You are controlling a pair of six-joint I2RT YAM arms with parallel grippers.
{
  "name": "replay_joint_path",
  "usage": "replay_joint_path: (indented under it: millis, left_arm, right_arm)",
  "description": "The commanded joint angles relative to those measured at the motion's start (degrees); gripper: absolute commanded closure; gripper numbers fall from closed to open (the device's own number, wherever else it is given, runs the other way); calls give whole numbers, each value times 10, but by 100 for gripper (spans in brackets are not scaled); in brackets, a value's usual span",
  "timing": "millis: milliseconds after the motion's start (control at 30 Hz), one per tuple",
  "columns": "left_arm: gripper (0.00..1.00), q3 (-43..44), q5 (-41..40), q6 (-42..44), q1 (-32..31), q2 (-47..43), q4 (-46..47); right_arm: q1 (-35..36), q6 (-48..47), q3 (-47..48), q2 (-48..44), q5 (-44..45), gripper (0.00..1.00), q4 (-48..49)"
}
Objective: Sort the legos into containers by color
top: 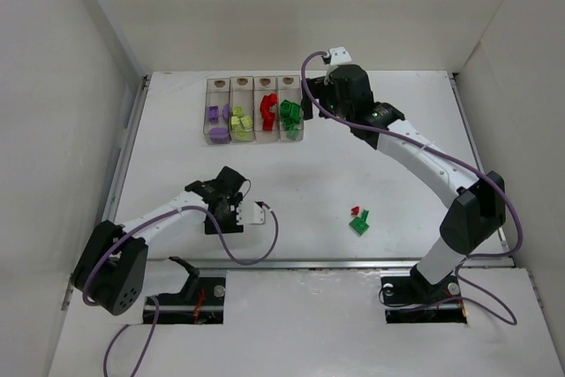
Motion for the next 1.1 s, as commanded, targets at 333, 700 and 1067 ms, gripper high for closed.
replay_joint_path:
  millis: [333, 700, 1067]
  left_arm:
    - [39, -24, -18, 6, 24, 2, 7]
    - [99, 1, 2, -26, 29, 33, 19]
    - [100, 345, 127, -262, 83, 175, 24]
  right_arm:
    - [5, -4, 12, -10, 10, 0, 3]
    - [5, -9, 12, -10, 16, 0, 3]
    - [-60, 28, 17, -15, -29, 0, 8]
